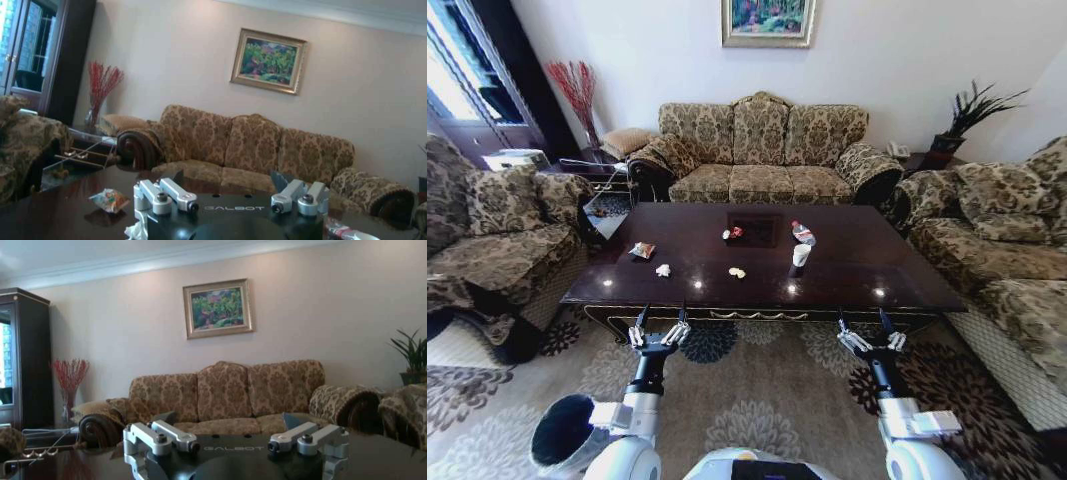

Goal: Move to the front of the table and place the trash on the table into the trash bin.

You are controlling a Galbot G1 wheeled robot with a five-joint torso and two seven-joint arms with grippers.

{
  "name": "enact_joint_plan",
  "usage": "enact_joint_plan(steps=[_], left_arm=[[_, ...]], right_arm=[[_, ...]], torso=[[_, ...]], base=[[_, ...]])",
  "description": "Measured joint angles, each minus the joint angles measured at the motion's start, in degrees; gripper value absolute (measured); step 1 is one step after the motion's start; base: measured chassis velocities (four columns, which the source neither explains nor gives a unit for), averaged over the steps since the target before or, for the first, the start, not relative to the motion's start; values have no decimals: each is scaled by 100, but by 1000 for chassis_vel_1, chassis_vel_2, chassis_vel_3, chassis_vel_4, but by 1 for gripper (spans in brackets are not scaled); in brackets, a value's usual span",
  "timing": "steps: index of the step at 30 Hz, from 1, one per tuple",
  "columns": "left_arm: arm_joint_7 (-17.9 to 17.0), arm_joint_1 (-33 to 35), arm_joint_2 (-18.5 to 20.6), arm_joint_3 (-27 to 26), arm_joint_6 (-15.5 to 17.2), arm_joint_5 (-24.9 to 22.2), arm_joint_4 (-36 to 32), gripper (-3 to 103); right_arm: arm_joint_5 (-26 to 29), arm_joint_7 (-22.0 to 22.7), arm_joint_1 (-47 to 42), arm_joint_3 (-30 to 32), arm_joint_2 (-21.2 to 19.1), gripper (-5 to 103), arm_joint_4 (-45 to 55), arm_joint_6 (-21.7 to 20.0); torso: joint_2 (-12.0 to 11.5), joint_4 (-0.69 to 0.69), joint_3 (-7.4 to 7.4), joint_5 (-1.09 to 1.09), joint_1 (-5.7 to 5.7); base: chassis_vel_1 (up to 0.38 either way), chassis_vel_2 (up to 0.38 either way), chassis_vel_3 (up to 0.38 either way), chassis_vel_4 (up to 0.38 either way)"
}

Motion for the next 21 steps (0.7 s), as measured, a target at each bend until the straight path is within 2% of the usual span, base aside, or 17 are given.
enact_joint_plan(steps=[7,16,21], left_arm=[[-2,3,0,2,-24,2,9,90],[-23,6,0,-21,-25,-3,38,90],[-141,22,158,-391,17,-303,51,90]], right_arm=[[22,-5,-28,13,0,100,-35,67],[29,-39,-16,-10,5,100,-83,87],[122,3,16,-42,3,100,-76,87]], torso=[[2,-3,-4,1,-9],[3,-1,-4,0,-9],[3,-2,-4,-5,-7]], base=[[75,74,-77,-90],[221,218,-205,-197],[199,223,-173,-201]])
